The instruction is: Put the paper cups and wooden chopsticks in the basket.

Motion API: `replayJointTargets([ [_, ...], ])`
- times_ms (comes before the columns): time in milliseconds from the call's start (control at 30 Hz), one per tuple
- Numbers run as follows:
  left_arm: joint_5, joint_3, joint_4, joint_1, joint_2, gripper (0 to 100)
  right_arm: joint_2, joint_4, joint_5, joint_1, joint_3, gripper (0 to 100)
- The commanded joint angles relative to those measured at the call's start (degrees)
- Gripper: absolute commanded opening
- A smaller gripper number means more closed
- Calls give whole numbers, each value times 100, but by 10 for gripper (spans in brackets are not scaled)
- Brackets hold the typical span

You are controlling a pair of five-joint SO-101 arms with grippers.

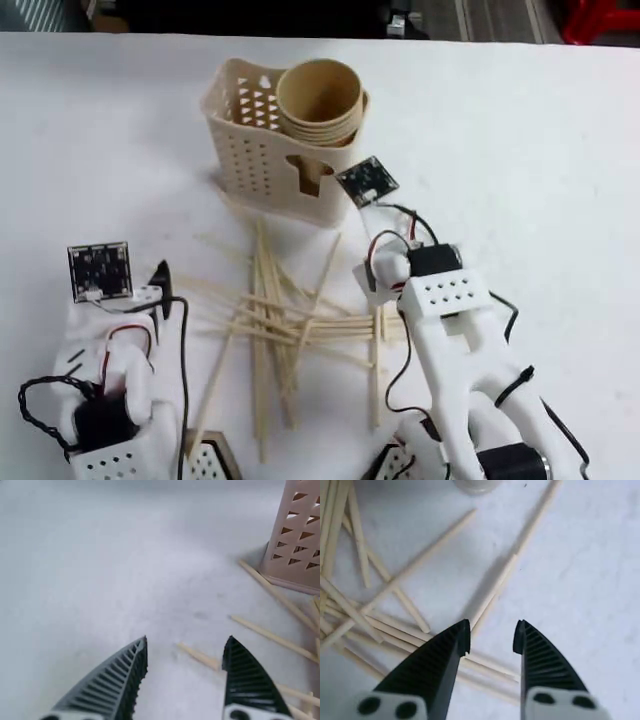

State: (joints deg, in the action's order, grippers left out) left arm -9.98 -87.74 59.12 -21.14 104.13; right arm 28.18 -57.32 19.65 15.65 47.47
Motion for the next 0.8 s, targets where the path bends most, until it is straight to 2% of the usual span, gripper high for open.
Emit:
replayJointTargets([
  [0,-70,18,9,-40,48,246,-31,92,-79,101,-105,156],
  [133,-70,18,9,-40,48,246,-760,295,-475,92,-360,156],
  [367,-70,18,9,-22,48,246,-2334,75,-888,-92,-1407,155],
  [600,-70,18,9,-22,48,246,-3046,101,-914,-119,-1644,150],
  [767,-70,18,9,-22,48,246,-3266,242,-879,-171,-1644,27],
])
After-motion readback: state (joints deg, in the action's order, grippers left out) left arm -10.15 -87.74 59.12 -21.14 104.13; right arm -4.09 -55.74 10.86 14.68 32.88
